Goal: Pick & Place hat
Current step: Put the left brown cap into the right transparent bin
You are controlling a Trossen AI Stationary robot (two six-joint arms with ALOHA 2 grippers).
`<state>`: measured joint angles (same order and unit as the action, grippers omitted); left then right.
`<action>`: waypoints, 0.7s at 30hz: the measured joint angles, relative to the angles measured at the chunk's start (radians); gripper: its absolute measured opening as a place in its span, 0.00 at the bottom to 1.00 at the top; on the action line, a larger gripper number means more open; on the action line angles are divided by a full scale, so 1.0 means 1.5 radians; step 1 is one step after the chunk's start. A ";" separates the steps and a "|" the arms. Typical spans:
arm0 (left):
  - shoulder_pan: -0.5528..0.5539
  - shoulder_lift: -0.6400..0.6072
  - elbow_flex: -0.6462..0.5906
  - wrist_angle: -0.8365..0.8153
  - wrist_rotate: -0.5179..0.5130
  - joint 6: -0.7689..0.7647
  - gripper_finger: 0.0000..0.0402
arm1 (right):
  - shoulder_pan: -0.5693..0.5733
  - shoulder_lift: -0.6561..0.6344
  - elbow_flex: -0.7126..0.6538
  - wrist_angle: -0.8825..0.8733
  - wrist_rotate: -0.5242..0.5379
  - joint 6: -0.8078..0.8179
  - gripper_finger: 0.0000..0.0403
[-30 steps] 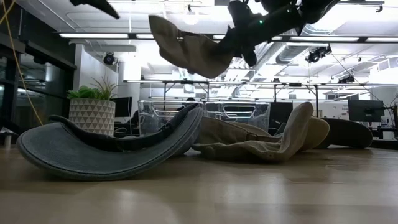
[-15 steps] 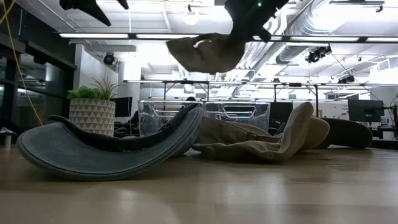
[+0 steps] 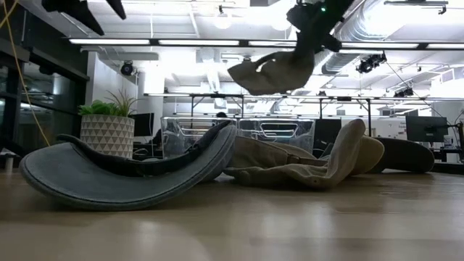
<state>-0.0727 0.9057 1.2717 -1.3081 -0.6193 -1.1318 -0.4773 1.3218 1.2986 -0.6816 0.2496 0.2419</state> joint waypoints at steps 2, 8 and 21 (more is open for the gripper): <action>0.000 -0.021 -0.013 0.004 -0.003 -0.002 0.77 | -0.019 -0.019 -0.016 0.003 -0.028 0.012 0.02; 0.000 -0.090 -0.104 0.081 -0.009 -0.001 0.77 | -0.076 -0.040 -0.047 0.010 -0.129 0.071 0.02; 0.000 -0.193 -0.299 0.308 0.052 0.002 0.77 | -0.135 -0.038 -0.194 0.133 -0.239 0.168 0.02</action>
<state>-0.0725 0.6161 0.8239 -0.8468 -0.5420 -1.1294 -0.6802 1.2644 1.0080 -0.4814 -0.1093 0.4935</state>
